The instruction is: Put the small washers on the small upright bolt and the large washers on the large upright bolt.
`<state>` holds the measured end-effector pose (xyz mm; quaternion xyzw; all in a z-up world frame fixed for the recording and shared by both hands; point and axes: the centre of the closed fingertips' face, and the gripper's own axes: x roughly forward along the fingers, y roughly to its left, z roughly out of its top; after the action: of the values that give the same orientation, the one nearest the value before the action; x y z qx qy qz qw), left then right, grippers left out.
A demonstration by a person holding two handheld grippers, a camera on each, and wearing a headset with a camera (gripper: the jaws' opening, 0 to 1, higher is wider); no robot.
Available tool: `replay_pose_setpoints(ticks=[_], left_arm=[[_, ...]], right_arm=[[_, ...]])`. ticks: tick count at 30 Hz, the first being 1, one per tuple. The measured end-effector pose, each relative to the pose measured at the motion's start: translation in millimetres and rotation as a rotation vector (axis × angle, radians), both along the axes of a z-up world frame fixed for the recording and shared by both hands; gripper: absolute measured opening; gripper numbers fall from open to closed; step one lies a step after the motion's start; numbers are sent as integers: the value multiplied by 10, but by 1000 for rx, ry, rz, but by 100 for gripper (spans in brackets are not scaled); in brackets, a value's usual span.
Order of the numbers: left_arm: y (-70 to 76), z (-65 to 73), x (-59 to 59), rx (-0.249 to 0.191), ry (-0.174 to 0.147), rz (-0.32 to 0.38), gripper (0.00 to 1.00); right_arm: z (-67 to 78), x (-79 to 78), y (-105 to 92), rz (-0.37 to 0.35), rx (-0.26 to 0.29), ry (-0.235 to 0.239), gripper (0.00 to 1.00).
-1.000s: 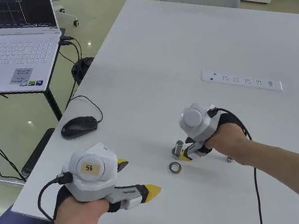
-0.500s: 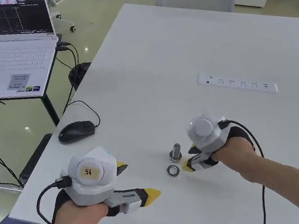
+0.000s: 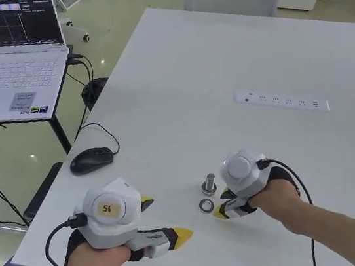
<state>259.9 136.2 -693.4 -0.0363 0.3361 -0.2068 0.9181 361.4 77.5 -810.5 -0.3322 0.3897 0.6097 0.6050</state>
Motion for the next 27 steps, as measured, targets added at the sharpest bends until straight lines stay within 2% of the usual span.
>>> replay_pose_setpoints(ticks=[5,14,17,20,27], left_arm=[[-11,-8,-6,-5,1,0,62],[52,-9,-23,-4,2,16,62],[65,-12,-23,-3,3,19,62],[66,-14,-13,-5,2,21,62],[21,-13,12,-6,0,11,62]], right_arm=[[-48,-50,72,11,-3,18,30],[-117,-53,181,24,-16,11,31],[-137,-26,209,29,-18,-9,31],[-138,-32,215,23,-22,-6,30],[-158,-41,219,81,-42,-67,30]])
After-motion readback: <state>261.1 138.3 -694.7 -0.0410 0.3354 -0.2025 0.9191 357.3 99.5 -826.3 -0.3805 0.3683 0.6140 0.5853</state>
